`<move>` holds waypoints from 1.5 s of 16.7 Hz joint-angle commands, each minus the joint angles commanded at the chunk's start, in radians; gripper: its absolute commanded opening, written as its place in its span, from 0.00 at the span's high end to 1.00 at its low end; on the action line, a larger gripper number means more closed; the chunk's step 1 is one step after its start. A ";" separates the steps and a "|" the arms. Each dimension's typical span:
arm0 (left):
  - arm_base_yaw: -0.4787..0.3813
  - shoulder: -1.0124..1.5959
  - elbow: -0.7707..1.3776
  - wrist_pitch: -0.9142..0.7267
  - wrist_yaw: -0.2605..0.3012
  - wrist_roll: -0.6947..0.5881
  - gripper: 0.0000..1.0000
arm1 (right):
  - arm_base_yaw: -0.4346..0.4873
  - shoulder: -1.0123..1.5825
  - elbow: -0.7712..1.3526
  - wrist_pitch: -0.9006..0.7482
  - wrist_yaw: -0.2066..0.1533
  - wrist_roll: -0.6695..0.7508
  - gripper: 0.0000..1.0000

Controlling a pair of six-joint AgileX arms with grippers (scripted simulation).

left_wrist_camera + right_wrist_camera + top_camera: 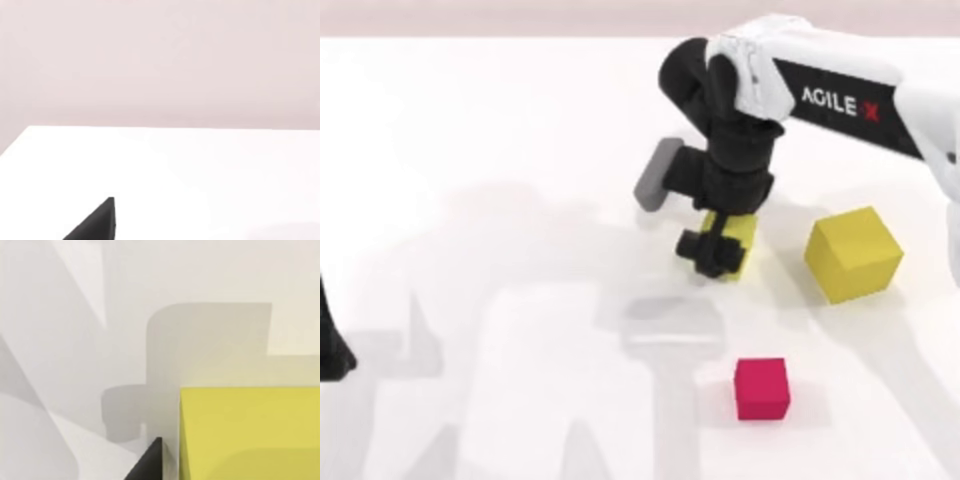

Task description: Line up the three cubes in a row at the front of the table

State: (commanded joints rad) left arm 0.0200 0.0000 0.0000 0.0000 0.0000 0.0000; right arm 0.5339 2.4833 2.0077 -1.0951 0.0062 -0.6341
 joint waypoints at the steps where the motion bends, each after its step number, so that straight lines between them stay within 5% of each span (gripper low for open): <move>1: 0.000 0.000 0.000 0.000 0.000 0.000 0.00 | 0.000 0.000 0.000 0.000 0.000 0.000 0.75; 5: 0.000 0.000 0.000 0.000 0.000 0.000 0.00 | 0.000 0.000 0.000 0.000 0.000 0.000 1.00; 14: 0.000 0.000 0.000 0.000 0.000 0.000 0.00 | 0.000 -0.025 0.002 -0.016 -0.008 0.007 1.00; 25: 0.000 0.000 0.000 0.000 0.000 0.000 0.00 | 0.008 -0.057 0.219 -0.265 -0.009 0.006 1.00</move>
State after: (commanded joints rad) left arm 0.0200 0.0000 0.0000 0.0000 0.0000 0.0000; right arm 0.5416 2.4260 2.2269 -1.3597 -0.0024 -0.6278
